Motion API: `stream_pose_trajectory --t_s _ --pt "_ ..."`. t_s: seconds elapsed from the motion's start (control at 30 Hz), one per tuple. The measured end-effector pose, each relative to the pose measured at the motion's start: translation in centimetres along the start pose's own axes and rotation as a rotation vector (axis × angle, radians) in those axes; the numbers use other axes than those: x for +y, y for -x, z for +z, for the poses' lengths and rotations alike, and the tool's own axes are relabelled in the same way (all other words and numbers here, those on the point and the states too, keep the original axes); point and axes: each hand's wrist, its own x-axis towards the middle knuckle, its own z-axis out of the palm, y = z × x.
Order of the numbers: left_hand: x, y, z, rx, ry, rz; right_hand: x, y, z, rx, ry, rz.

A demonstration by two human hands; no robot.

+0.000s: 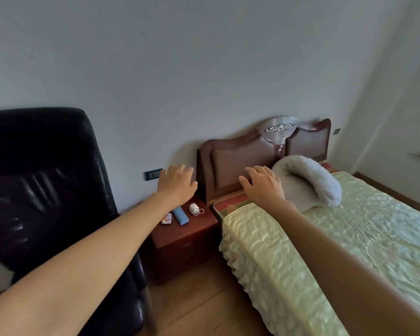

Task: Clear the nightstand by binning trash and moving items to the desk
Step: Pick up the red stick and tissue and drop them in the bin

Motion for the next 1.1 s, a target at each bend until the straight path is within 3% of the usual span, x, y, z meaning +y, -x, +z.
stream_pose_trajectory --t_s 0.73,1.1 --pt "-5.9 -21.8 17.6 -0.135 0.064 -0.15 3.6 -25.3 20.4 -0.21 -0.067 -0.111" --pt "-6.4 -28.6 25.9 -0.213 0.102 -0.458 7.2 -36.1 29.9 -0.43 -0.101 -0.273"
